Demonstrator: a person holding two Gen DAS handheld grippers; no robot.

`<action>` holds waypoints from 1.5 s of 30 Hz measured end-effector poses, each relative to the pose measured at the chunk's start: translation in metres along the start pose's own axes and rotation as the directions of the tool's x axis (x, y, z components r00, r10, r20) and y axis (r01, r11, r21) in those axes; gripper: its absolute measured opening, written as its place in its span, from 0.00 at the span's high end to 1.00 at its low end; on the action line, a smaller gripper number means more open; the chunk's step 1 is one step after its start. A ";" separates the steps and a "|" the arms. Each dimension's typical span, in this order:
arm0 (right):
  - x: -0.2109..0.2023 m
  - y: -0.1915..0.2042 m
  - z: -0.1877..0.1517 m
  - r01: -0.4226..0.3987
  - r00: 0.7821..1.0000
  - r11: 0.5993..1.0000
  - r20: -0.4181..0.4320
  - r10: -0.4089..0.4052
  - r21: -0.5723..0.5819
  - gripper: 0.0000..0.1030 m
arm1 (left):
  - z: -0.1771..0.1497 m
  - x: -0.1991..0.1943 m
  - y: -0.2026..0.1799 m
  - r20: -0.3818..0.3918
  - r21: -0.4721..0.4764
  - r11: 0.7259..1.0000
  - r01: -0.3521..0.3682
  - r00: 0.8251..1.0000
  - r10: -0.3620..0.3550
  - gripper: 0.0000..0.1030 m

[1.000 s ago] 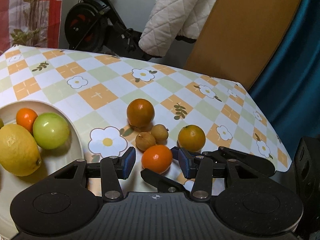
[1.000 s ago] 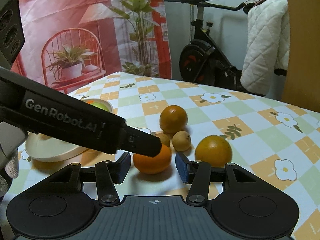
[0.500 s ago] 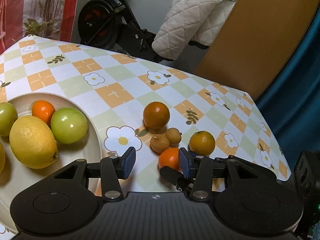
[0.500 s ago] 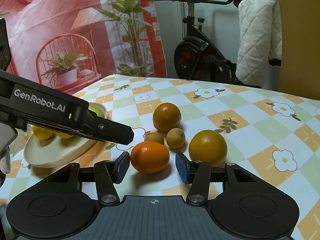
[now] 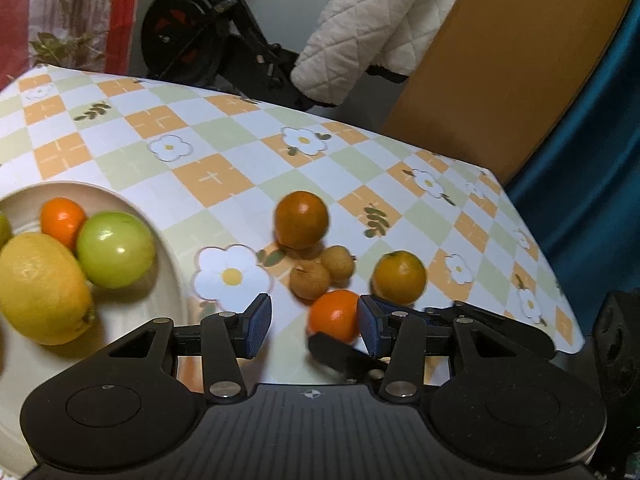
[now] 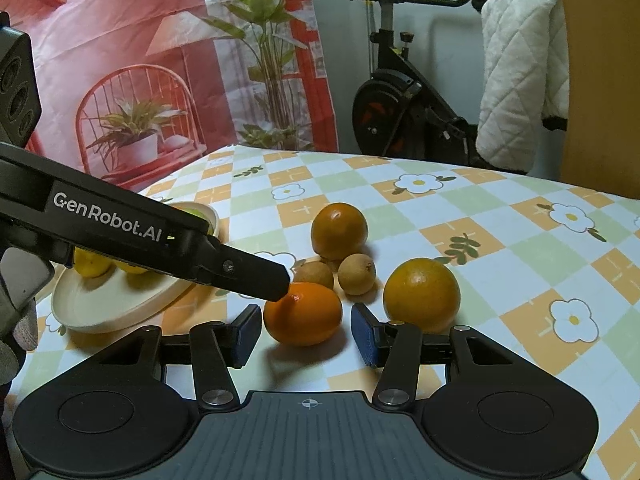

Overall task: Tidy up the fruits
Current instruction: 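Move the open left gripper down to the small orange tomato, then close the left gripper around the small orange tomato, then carry the tomato over the plate and open the left gripper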

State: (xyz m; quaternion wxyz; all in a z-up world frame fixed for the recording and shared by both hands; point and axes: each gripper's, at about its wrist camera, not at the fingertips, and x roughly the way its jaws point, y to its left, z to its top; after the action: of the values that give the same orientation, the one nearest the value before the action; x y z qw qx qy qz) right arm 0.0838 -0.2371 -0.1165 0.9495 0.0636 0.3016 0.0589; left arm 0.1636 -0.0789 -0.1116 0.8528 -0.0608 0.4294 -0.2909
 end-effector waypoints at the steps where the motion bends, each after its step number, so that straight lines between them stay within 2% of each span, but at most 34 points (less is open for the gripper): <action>1: 0.000 0.000 0.000 -0.004 1.000 1.000 -0.004 0.004 -0.004 0.55 | 0.000 0.002 -0.001 -0.002 0.000 1.000 0.010 1.000 -0.010 0.53; 4: 0.002 0.003 0.001 -0.014 1.000 1.000 -0.018 0.014 -0.016 0.55 | 0.000 0.009 -0.004 -0.023 0.001 0.999 0.034 0.999 -0.034 0.53; 12: 0.004 0.001 0.002 -0.044 0.998 0.999 -0.037 0.044 -0.007 0.57 | 0.001 0.027 0.004 -0.113 -0.012 0.999 0.045 0.993 -0.046 0.53; 18: 0.009 0.004 0.005 -0.020 0.999 1.000 -0.044 0.019 -0.020 0.56 | 0.001 0.032 0.006 -0.086 0.016 0.998 0.062 0.994 -0.061 0.54; 19: 0.010 0.005 0.005 -0.017 0.999 1.000 -0.045 0.016 -0.023 0.56 | 0.000 0.032 0.004 -0.083 0.026 0.998 0.063 0.995 -0.060 0.59; 24: 0.008 0.004 0.004 -0.002 0.999 1.000 -0.045 0.002 -0.015 0.61 | -0.003 0.028 -0.001 -0.072 0.048 0.996 0.072 0.995 -0.068 0.61; 33: -0.019 0.021 0.016 0.003 1.000 0.999 0.012 -0.003 -0.049 0.61 | -0.002 -0.011 -0.012 -0.001 0.090 0.993 0.076 0.997 -0.076 0.61; 45: -0.051 0.050 0.065 0.023 0.994 0.989 0.107 -0.007 -0.149 0.61 | 0.024 -0.069 -0.021 0.110 0.123 0.990 0.063 0.991 -0.077 0.61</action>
State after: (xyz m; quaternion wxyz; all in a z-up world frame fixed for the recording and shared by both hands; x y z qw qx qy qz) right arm 0.0765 -0.2009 -0.0274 0.9667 -0.0072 0.2458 0.0709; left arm 0.1405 -0.0615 -0.0412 0.8673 -0.0413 0.3594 -0.3419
